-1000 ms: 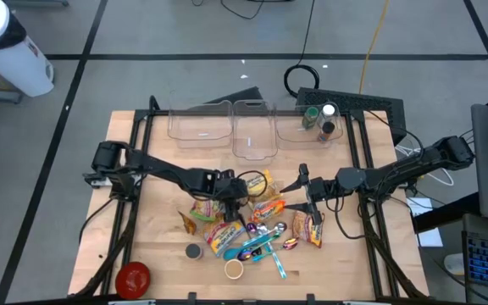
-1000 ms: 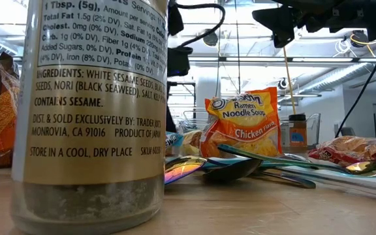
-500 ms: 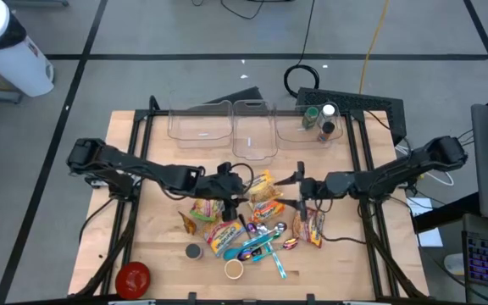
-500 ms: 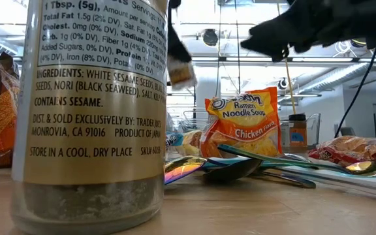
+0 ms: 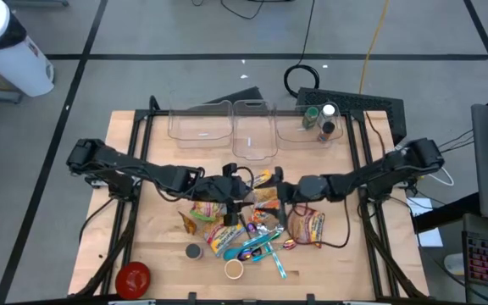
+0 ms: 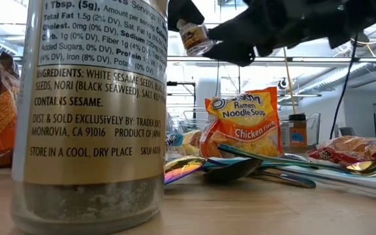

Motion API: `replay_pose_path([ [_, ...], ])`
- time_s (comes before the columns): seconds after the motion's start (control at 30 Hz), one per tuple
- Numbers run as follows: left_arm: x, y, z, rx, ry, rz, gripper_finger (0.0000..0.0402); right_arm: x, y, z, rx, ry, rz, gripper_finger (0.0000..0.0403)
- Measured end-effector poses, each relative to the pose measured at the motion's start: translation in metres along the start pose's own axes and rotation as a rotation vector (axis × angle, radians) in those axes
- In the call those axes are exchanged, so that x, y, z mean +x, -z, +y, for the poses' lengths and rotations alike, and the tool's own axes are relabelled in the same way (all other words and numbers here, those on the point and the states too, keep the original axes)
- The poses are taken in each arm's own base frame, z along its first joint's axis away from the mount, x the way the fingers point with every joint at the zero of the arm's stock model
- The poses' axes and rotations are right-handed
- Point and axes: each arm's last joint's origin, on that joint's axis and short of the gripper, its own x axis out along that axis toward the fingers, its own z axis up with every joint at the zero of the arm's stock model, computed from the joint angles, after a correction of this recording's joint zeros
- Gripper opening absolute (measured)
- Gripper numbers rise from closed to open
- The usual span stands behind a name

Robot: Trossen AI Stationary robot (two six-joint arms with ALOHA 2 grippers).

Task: Pick & Place Food Item
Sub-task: Put the brown seasoning bottle into the right transparent bin

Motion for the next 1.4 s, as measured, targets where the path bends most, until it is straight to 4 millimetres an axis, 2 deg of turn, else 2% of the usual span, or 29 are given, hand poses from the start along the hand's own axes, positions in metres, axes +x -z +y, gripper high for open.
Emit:
replay_pose_path([
  [0.13,0.000,0.000,-0.001,0.001,0.005,0.000,0.0181,0.011,0.000,0.001,0.008,-0.001,-0.006,0.0309],
  [0.67,0.000,-0.003,-0.001,-0.006,0.006,-0.027,0.0181,0.012,-0.006,0.000,0.032,0.005,-0.040,0.0237],
  [0.87,0.000,-0.003,-0.001,-0.007,0.008,-0.031,0.0185,0.012,-0.005,0.000,0.019,0.004,-0.033,0.0181],
  [1.1,0.000,-0.004,-0.001,-0.009,0.008,-0.044,0.0235,0.012,-0.006,-0.001,0.024,0.006,-0.045,0.0180],
  [1.27,0.000,-0.006,-0.001,0.003,0.008,-0.063,0.0231,0.012,-0.006,-0.001,0.019,0.007,-0.044,0.0180],
  [1.4,-0.020,-0.015,0.003,0.006,0.010,-0.114,0.0224,0.012,-0.005,-0.001,0.017,0.023,-0.036,0.0180],
])
